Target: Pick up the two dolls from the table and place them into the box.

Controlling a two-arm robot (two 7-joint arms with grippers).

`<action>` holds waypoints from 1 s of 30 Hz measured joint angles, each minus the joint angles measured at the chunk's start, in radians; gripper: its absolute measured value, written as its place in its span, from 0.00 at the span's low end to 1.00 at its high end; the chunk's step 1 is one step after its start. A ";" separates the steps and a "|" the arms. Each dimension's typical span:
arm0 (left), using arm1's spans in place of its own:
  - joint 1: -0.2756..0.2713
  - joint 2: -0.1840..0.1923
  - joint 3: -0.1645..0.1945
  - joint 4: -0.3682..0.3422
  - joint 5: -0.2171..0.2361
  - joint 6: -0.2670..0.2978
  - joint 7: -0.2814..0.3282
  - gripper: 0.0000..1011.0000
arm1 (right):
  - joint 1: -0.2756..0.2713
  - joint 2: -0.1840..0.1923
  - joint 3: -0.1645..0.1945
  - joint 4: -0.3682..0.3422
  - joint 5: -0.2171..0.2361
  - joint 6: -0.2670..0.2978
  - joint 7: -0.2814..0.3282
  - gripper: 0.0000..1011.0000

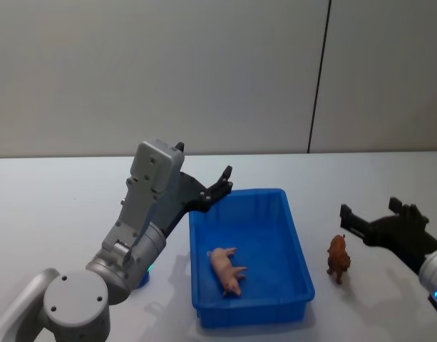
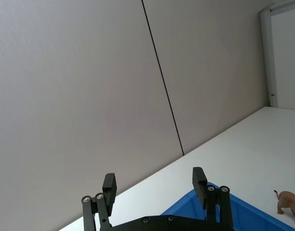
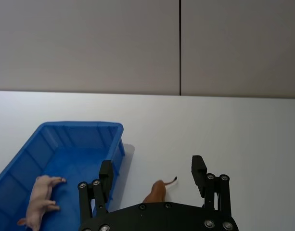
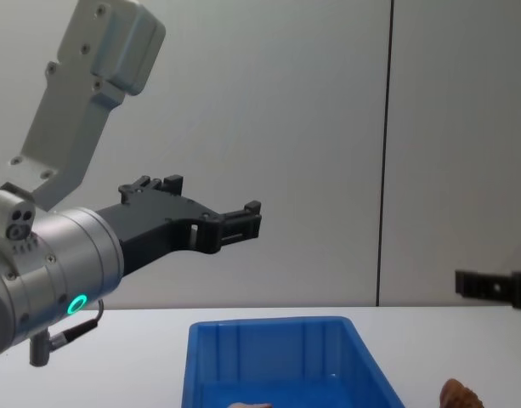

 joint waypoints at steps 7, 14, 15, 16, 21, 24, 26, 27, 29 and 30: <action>0.000 0.000 0.000 0.000 0.000 0.000 0.000 0.99 | -0.034 0.013 0.001 -0.018 0.005 0.032 -0.005 0.99; 0.000 0.000 0.000 0.000 0.000 0.000 0.000 0.99 | -0.067 0.023 -0.001 -0.026 0.000 0.078 -0.024 0.99; 0.000 0.000 0.000 0.000 0.000 0.000 0.000 0.99 | -0.071 0.024 -0.002 -0.026 -0.004 0.088 -0.028 0.99; 0.000 0.000 0.000 0.000 0.000 0.000 0.000 0.99 | -0.071 0.024 -0.002 -0.026 -0.004 0.088 -0.028 0.99; 0.000 0.000 0.000 0.000 0.000 0.000 0.000 0.99 | -0.084 0.028 -0.007 -0.025 -0.023 0.115 -0.031 0.99; 0.000 0.000 0.000 0.000 0.000 0.000 0.000 0.99 | -0.087 0.029 -0.012 -0.021 -0.039 0.126 -0.028 0.99; 0.000 0.000 0.000 0.000 0.000 0.000 0.000 0.99 | -0.087 0.029 -0.015 -0.018 -0.048 0.130 -0.024 0.99; 0.000 0.000 0.000 0.000 0.000 0.000 0.000 0.99 | -0.087 0.029 -0.018 -0.014 -0.057 0.133 -0.020 0.99; 0.000 0.000 0.000 0.000 0.000 0.000 0.000 0.99 | -0.083 0.028 -0.023 -0.008 -0.073 0.137 -0.011 0.99; 0.000 0.000 0.000 0.000 0.000 0.000 0.000 0.99 | -0.082 0.028 -0.024 -0.005 -0.080 0.138 -0.007 0.99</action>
